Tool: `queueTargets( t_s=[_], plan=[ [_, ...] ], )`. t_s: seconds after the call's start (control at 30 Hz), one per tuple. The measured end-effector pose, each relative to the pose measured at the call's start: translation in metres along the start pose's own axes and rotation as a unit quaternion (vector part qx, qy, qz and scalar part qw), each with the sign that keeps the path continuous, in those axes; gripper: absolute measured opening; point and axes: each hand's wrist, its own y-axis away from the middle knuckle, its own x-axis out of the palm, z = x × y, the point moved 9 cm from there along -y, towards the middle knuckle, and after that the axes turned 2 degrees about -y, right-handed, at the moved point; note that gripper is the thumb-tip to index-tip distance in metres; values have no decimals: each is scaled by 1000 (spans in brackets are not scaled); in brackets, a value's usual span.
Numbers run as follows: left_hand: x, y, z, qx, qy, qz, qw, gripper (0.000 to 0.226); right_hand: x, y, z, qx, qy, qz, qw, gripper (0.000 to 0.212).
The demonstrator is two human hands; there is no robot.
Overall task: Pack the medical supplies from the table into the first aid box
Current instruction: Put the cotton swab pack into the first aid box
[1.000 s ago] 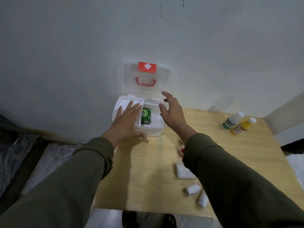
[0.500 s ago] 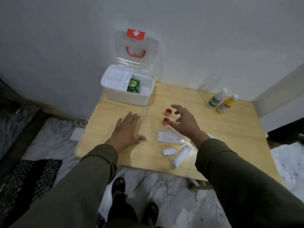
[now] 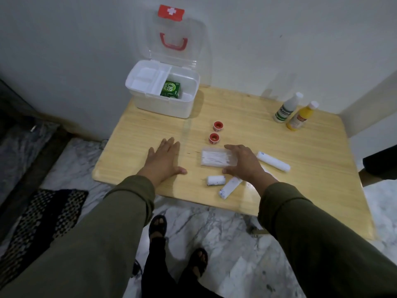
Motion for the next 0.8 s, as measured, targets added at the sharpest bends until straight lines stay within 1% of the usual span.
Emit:
queueTargets(
  t_s=[0.1, 0.3, 0.4, 0.5, 0.6, 0.7, 0.8],
  plan=[
    [-3, 3, -1, 1, -2, -9, 1000, 102, -6, 1, 4, -15, -21, -5, 1000, 83],
    [-22, 13, -6, 28, 21, -56, 998, 95, -45, 2, 24, -48, -141, -62, 987, 80],
    [-57, 14, -6, 52, 40, -130, 989, 88, -66, -2, 39, -55, -203, -83, 974, 79],
    [-103, 13, -3, 81, 36, -217, 972, 82, -86, -12, 59, -59, -244, -99, 963, 78],
    [-141, 4, 6, 86, 23, -262, 961, 85, -101, -27, 82, -65, -282, -113, 951, 82],
    [-164, -13, 21, 71, 16, -249, 966, 93, -110, -47, 105, -72, -292, -135, 944, 81],
    [-175, -38, 37, 55, -12, -195, 979, 102, -112, -70, 123, -74, -303, -157, 937, 82]
  ],
)
